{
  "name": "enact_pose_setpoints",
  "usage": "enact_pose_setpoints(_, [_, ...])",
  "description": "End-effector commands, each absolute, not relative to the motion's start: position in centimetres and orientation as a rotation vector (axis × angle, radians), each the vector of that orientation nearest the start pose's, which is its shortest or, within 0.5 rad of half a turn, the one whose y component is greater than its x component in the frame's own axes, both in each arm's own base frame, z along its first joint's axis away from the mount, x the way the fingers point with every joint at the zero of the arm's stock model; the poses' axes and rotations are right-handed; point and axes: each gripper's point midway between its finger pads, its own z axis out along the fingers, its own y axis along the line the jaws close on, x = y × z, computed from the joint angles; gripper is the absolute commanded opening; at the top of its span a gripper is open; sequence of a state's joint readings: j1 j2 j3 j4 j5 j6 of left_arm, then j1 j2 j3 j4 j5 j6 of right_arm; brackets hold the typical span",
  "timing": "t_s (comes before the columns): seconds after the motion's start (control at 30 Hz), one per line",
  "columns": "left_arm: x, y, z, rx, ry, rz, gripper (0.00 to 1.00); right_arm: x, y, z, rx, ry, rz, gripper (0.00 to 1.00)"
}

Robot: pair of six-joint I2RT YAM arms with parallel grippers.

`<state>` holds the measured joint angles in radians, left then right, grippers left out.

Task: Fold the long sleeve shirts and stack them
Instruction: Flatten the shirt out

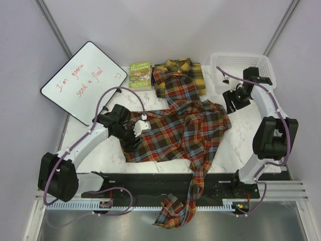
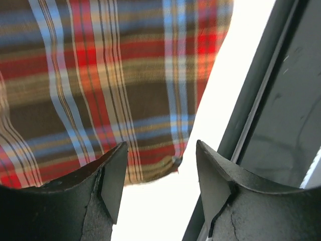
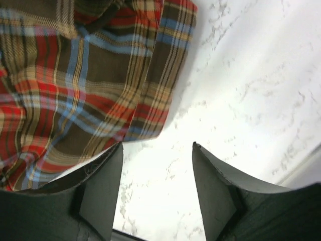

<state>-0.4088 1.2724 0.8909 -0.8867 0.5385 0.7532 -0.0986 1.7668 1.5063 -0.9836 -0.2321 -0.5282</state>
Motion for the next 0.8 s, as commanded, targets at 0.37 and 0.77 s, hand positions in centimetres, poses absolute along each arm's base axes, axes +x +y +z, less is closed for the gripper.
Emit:
enact_pose_setpoints(0.37, [26.1, -10.2, 2.3, 1.537, 2.414, -0.247, 0.29, 32.5, 6.1, 5.6, -0.913, 2.736, 0.285, 0.39])
enact_pose_setpoints(0.77, [29.8, -11.3, 10.5, 1.195, 2.332, -0.711, 0.42, 33.9, 8.1, 11.8, -0.959, 2.527, 0.314, 0.43])
